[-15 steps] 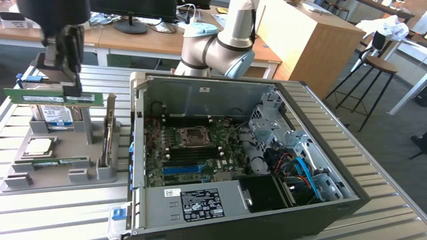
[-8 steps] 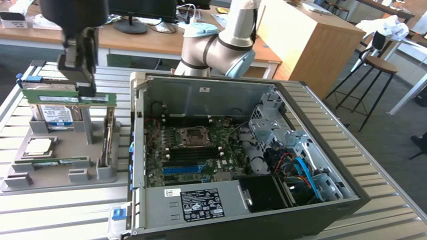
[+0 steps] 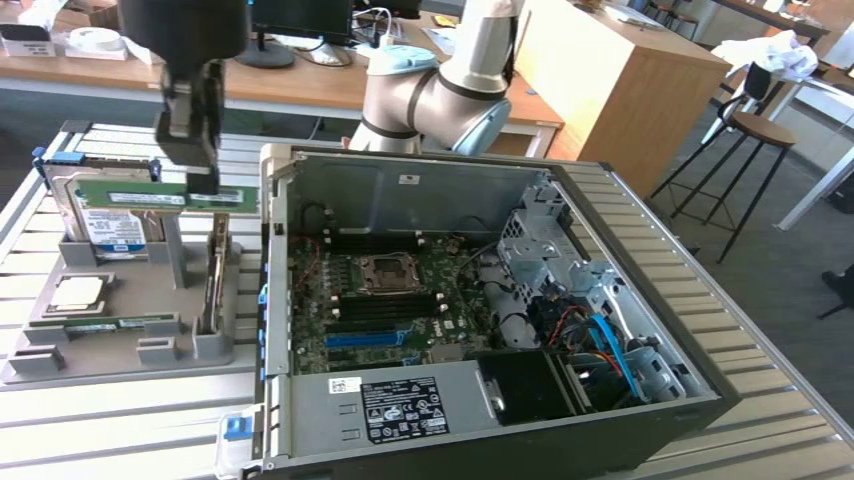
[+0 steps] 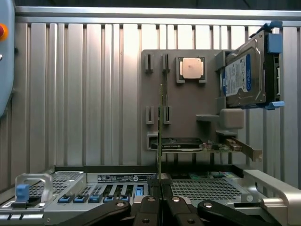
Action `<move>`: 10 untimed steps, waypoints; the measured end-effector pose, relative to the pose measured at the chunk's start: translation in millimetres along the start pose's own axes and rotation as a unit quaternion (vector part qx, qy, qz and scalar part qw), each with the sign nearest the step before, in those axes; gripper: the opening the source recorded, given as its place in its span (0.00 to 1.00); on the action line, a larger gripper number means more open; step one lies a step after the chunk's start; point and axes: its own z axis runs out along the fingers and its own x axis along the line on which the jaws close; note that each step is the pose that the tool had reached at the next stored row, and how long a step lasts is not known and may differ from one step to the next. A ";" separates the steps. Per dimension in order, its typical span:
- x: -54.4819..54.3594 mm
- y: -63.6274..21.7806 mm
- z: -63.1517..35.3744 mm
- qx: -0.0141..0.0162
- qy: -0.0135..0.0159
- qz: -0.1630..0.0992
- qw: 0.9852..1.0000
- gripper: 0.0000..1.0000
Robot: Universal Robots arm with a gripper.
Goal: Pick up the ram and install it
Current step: 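Pick up the ram and move it above insertion slot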
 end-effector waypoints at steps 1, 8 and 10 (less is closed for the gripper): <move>-0.2 -2.6 0.0 0.000 0.000 0.000 1.000 0.11; -1.1 -22.0 -0.6 0.000 0.000 0.000 1.000 0.11; -1.5 -27.6 -0.7 0.000 0.000 0.000 1.000 0.11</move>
